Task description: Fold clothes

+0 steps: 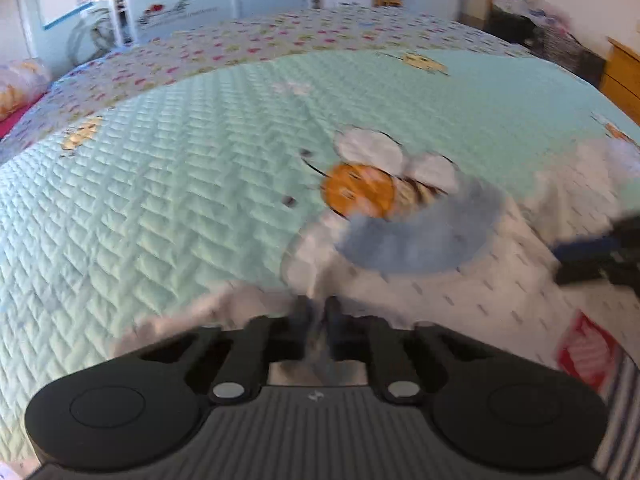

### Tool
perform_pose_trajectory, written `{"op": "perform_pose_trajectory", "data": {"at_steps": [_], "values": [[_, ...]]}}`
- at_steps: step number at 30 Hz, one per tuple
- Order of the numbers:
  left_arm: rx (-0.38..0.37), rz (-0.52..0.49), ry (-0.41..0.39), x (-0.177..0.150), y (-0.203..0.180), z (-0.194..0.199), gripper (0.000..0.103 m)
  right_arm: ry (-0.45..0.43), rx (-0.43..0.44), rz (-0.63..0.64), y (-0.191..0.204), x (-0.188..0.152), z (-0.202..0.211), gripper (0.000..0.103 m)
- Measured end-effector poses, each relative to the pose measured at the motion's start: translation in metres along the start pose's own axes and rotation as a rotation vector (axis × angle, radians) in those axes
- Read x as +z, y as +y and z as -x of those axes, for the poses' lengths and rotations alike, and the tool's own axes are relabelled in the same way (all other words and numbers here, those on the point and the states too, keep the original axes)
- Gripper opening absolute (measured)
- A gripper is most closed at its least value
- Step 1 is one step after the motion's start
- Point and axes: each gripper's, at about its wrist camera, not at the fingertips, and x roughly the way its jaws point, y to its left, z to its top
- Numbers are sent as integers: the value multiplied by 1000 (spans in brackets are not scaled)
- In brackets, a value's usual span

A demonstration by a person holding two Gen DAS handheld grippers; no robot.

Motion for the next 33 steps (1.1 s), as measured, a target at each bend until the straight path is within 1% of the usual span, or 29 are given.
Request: {"op": "perform_pose_trajectory", "data": {"at_steps": [2, 4, 5, 7, 8, 9, 10, 12, 13, 15, 16, 17, 21, 23, 24, 26, 28, 30, 31, 32, 33], "values": [[17, 30, 12, 15, 6, -9, 4, -12, -18, -9, -2, -1, -2, 29], [99, 28, 2, 25, 7, -9, 0, -14, -33, -27, -4, 0, -5, 29], [104, 62, -12, 26, 14, -4, 0, -13, -29, -40, -6, 1, -4, 29], [24, 195, -49, 25, 38, 14, 1, -12, -20, -66, -9, 2, -2, 29], [1, 253, -64, 22, 49, 22, 5, -11, -15, -79, -10, 3, -1, 29], [4, 287, -74, 19, 57, 28, 5, -9, -7, -87, -13, 3, 1, 29], [9, 293, -72, 15, 61, 31, 6, -10, 1, -90, -14, 2, 4, 29], [23, 251, -41, 12, 63, 27, 9, -17, 16, -93, -16, 2, 9, 33], [39, 225, -24, 10, 61, 24, 10, -24, 20, -95, -15, 3, 11, 38], [54, 203, -14, 6, 61, 23, 14, -31, 21, -99, -14, 3, 15, 40], [50, 203, -16, 5, 63, 23, 19, -33, 24, -100, -13, 3, 17, 41], [36, 206, -21, 6, 65, 23, 24, -34, 26, -94, -12, 3, 19, 41], [-36, 215, -45, 6, 75, 27, 26, -26, 19, -60, -5, 2, 20, 41], [-72, 216, -48, 6, 79, 27, 31, -22, 22, -61, -5, 1, 20, 42], [-76, 223, -46, 5, 81, 27, 33, -21, 24, -62, -5, 1, 20, 42], [-100, 264, -44, 4, 88, 29, 40, -23, 23, -64, -4, 0, 21, 42], [-133, 321, -45, 2, 97, 33, 43, -23, 28, -71, -5, -2, 21, 42], [-177, 368, -58, 2, 106, 37, 52, -20, 25, -73, -5, -3, 20, 42], [-195, 374, -57, 2, 107, 37, 59, -16, 25, -73, -6, -4, 20, 42], [-205, 369, -48, 2, 106, 36, 63, -16, 23, -73, -6, -5, 20, 42], [-205, 348, -27, 2, 103, 32, 63, -15, 22, -73, -6, -5, 19, 42]]}}
